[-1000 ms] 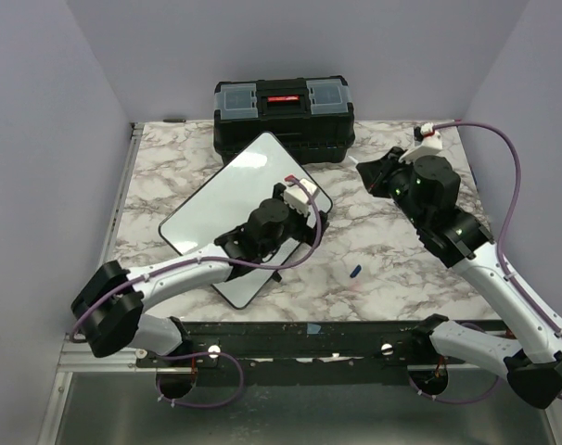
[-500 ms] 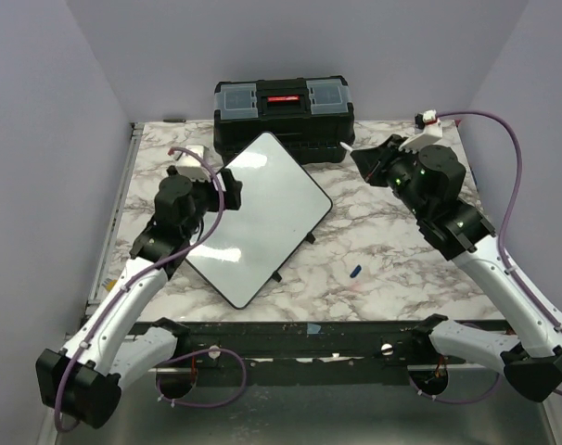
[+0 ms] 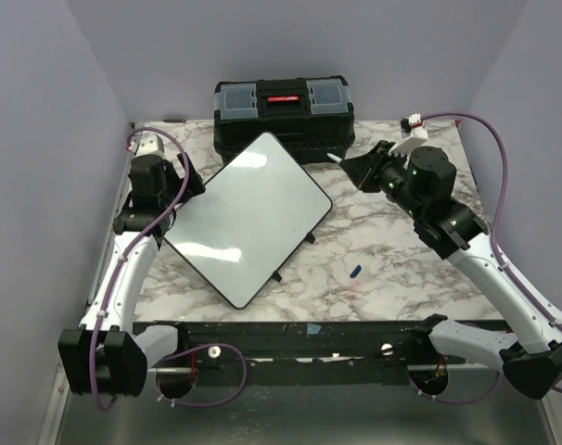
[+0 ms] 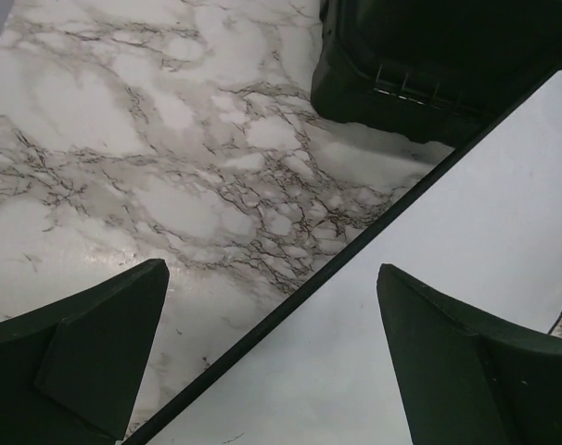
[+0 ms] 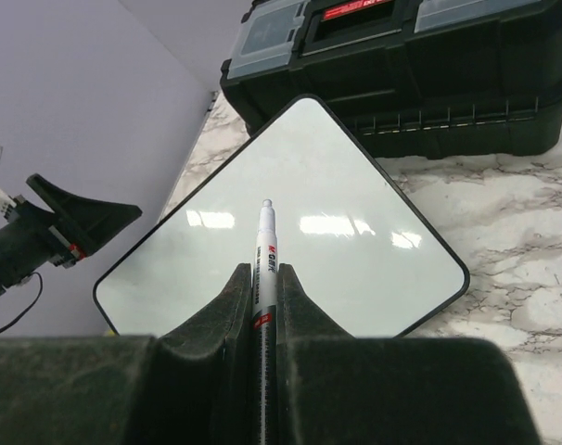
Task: Write a sentence on the whiteboard
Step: Move the whiteboard to the center of the board.
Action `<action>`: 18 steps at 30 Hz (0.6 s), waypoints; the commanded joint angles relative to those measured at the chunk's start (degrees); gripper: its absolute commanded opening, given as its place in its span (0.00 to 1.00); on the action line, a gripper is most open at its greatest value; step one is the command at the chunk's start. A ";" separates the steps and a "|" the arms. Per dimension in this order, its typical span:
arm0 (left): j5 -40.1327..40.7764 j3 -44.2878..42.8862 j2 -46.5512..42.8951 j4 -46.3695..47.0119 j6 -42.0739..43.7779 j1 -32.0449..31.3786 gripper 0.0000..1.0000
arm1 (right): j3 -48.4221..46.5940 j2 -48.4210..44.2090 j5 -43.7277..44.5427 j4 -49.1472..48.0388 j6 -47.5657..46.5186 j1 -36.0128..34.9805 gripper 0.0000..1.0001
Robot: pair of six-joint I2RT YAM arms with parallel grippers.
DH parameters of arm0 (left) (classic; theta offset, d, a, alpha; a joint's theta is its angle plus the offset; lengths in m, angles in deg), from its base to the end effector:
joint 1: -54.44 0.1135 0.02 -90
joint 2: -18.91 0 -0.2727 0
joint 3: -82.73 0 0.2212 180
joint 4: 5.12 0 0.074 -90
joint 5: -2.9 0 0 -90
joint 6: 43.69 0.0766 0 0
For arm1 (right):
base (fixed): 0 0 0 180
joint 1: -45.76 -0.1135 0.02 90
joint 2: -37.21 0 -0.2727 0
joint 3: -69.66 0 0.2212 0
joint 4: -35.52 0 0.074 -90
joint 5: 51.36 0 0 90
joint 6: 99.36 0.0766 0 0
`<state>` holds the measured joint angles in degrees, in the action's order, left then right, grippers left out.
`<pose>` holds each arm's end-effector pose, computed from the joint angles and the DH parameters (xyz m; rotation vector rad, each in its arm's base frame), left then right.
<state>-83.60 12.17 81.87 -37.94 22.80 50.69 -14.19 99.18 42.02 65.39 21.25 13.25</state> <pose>0.2512 -0.0118 0.3215 -0.3848 1.9814 -0.2418 0.2100 0.1285 0.4157 0.0161 1.7707 0.7610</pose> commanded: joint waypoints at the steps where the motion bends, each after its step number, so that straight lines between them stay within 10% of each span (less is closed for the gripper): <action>1: -7.42 1.54 2.15 -0.24 -2.41 2.13 0.99 | 0.68 0.84 -3.00 -0.42 0.43 0.28 0.01; 18: -22.17 9.24 3.31 8.53 -8.13 1.89 0.94 | 0.88 1.04 -3.86 -0.60 -0.11 0.26 0.01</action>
<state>-98.39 18.88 85.63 -31.31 17.51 53.31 -14.02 100.32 39.18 65.39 21.25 13.25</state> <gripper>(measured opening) 0.959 0.120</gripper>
